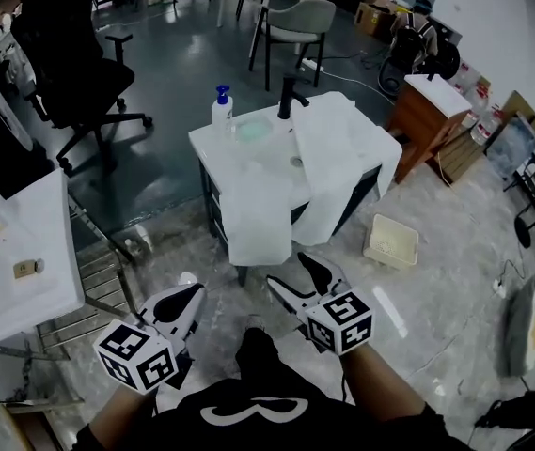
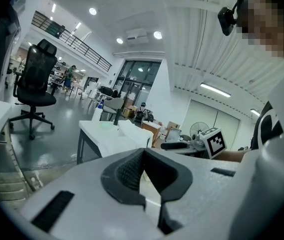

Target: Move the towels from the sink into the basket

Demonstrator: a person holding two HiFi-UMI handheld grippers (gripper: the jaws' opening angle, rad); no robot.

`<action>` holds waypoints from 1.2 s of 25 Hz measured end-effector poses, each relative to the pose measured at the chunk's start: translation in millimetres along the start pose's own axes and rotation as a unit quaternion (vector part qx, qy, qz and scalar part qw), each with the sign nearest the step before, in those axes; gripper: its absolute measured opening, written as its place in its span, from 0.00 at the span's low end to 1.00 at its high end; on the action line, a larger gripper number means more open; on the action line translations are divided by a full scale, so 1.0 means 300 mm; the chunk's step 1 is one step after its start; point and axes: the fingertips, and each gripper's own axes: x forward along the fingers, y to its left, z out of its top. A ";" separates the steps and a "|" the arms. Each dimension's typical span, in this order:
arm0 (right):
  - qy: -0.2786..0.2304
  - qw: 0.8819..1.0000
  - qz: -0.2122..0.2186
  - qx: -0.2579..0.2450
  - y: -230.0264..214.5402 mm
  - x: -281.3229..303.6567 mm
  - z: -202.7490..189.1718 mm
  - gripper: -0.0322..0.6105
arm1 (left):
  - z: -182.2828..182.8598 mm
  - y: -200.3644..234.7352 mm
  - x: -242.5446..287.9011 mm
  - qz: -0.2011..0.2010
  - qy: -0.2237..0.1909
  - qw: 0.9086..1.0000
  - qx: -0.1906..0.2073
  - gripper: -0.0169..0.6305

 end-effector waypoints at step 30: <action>0.138 0.985 -0.098 0.040 -0.432 0.595 -0.263 0.57 | 0.013 0.408 0.146 0.105 0.016 0.991 -0.079 0.03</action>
